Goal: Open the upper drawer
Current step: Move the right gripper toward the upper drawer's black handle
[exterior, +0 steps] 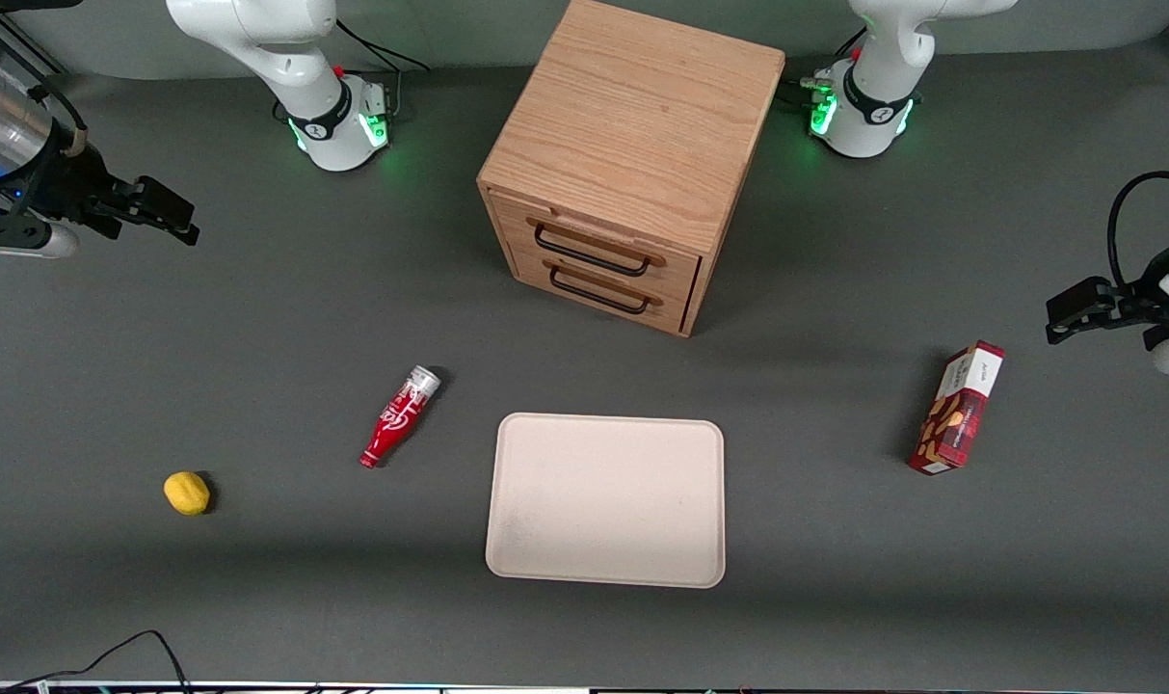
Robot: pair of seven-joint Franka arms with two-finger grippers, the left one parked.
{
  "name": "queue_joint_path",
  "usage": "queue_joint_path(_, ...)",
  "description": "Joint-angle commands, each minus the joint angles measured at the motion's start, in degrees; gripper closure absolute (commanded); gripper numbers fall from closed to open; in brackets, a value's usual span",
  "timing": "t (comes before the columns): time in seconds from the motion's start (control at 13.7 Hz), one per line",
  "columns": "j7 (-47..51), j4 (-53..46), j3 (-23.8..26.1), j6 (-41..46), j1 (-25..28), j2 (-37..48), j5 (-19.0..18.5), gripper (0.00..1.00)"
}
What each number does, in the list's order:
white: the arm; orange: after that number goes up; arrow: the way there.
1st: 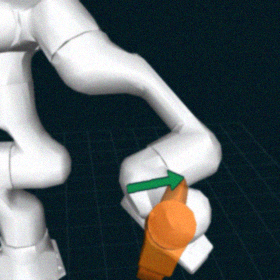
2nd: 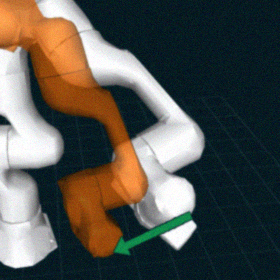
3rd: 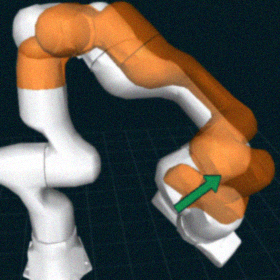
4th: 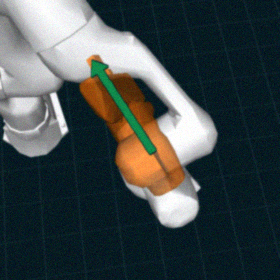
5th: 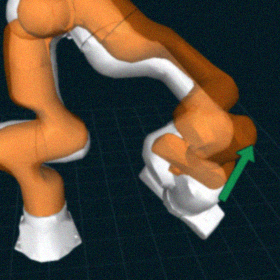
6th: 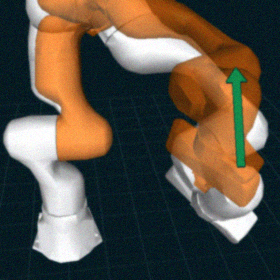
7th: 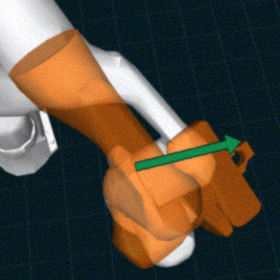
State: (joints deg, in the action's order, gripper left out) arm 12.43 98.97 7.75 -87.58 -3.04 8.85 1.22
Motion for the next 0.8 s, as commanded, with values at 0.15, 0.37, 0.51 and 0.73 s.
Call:
queue_joint_path(0.15, 1.01, -1.76, -0.89, 1.18, -0.03, -0.41, -0.95, 0.0)
queue_joint_path(0.37, -0.38, -1.85, -1.77, 3.63, -0.12, -0.24, -0.86, 0.0)
queue_joint_path(0.51, -6.33, -4.74, -1.42, 6.8, 0.23, -0.58, -0.78, 0.0)
queue_joint_path(0.73, -14.08, -5.9, -1.68, 8.65, 0.32, -1.12, 0.36, 0.0)
